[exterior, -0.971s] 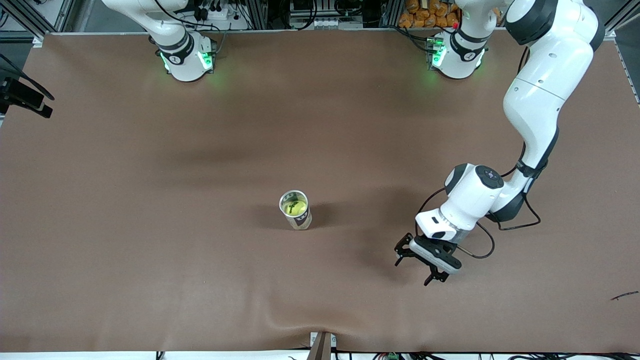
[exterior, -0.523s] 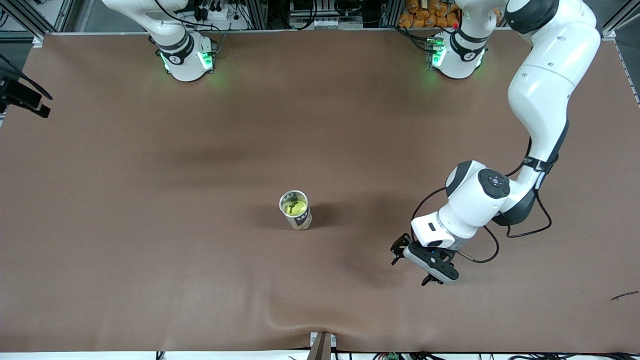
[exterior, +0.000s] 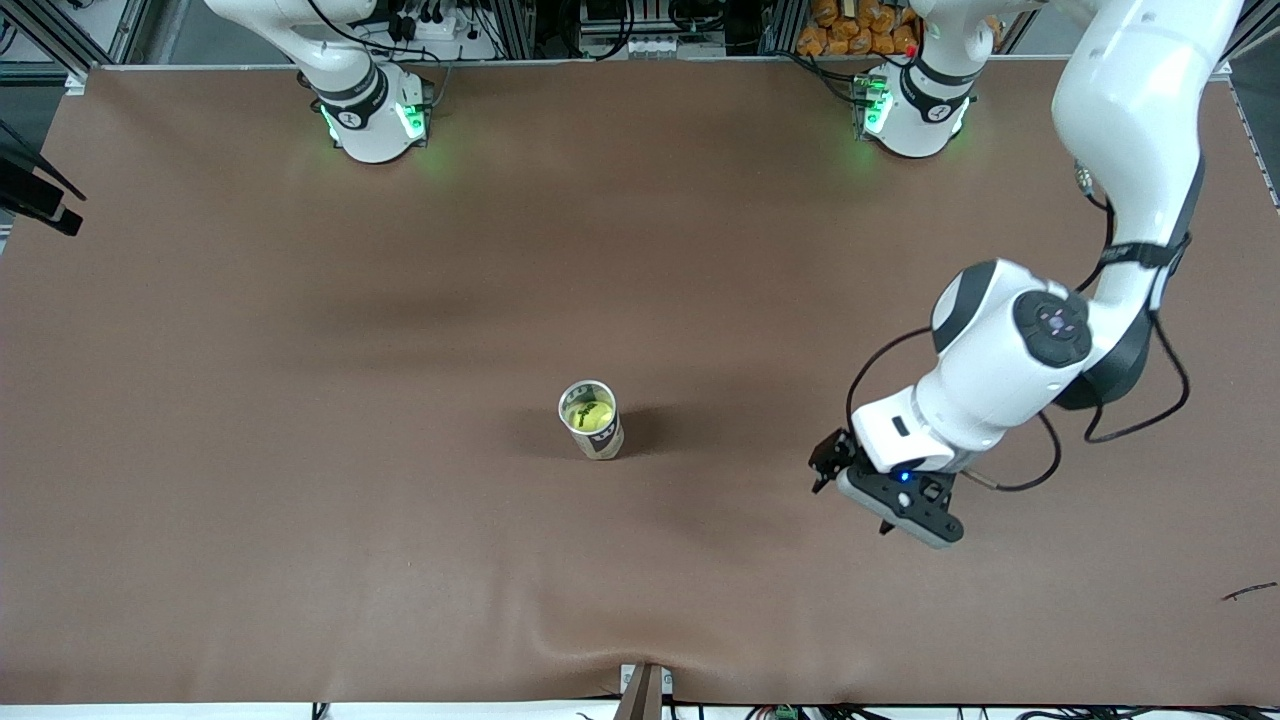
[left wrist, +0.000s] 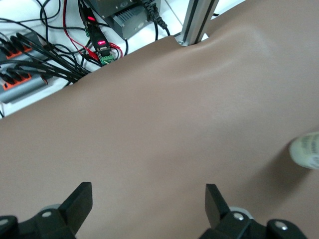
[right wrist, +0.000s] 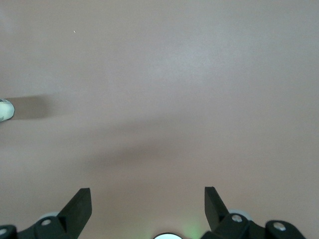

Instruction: Insert tennis ball vertically with right arm

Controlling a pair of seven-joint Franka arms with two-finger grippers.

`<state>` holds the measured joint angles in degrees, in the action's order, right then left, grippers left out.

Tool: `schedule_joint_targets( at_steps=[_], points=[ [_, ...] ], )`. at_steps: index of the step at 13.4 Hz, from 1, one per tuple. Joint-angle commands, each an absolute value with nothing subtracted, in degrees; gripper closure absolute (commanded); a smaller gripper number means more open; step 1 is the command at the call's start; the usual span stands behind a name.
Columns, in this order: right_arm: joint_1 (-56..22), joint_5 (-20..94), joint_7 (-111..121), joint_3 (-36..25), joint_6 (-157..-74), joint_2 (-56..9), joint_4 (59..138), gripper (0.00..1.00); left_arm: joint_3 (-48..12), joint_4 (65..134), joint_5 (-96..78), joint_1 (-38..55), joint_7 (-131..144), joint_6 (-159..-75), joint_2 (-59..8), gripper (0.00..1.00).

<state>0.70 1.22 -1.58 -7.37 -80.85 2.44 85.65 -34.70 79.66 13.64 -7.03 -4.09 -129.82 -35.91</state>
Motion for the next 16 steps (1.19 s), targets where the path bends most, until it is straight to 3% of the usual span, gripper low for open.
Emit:
schedule_joint_targets(
  at_steps=[1,4,5,13,16],
  points=[
    [1.1,0.8,-1.6,-6.9,-79.9,1.8,84.2,0.0,-30.7,81.2,8.7,-5.9,-1.8,-121.1,-28.4,0.0],
    [1.1,1.1,-1.5,-6.9,-80.2,1.8,84.2,0.0,-17.0,81.6,1.3,1.8,-1.5,-107.0,-18.8,0.0],
    [1.1,1.1,-1.5,-6.9,-80.1,1.8,84.3,0.0,-15.1,81.6,0.3,1.8,-1.9,-103.1,-16.7,0.0],
    [0.8,1.1,-1.5,-6.9,-80.2,1.6,84.3,0.0,-5.6,88.1,0.3,-0.9,-1.1,-86.4,-0.3,0.0],
    [0.6,0.8,-1.4,-6.8,-80.2,1.6,84.3,0.0,-4.1,96.3,0.2,-1.6,0.1,-85.2,8.8,0.0]
  ],
)
